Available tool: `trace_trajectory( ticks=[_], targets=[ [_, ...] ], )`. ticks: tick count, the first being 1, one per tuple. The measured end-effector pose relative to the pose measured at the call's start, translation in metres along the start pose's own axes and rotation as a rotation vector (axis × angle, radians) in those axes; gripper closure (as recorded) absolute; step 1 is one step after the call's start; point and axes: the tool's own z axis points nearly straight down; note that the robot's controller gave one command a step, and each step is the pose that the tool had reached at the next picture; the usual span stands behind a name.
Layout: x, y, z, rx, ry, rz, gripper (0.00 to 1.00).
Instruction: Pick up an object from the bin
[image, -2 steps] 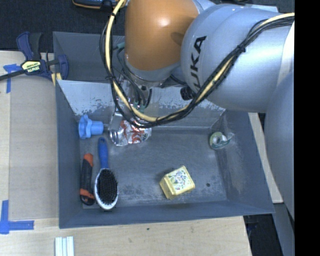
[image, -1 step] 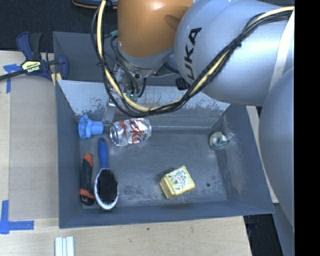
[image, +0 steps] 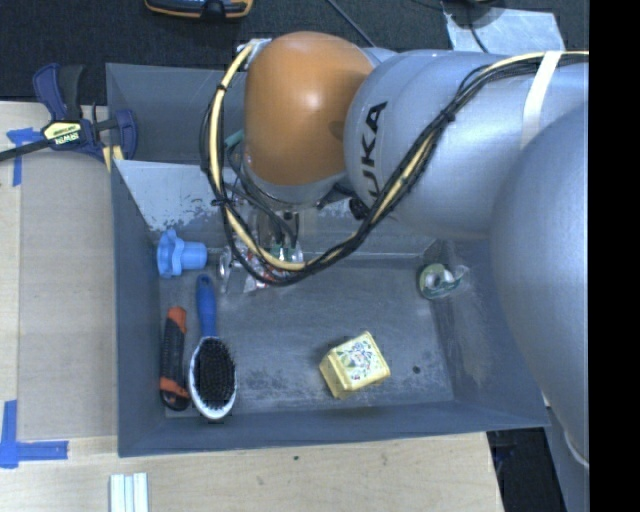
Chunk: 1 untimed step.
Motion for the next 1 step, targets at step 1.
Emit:
trace_trajectory(
  ticks=[1],
  targets=[
    [0.0090, 0.0064, -0.0102, -0.002, -0.002, -0.007, 0.00]
  ],
)
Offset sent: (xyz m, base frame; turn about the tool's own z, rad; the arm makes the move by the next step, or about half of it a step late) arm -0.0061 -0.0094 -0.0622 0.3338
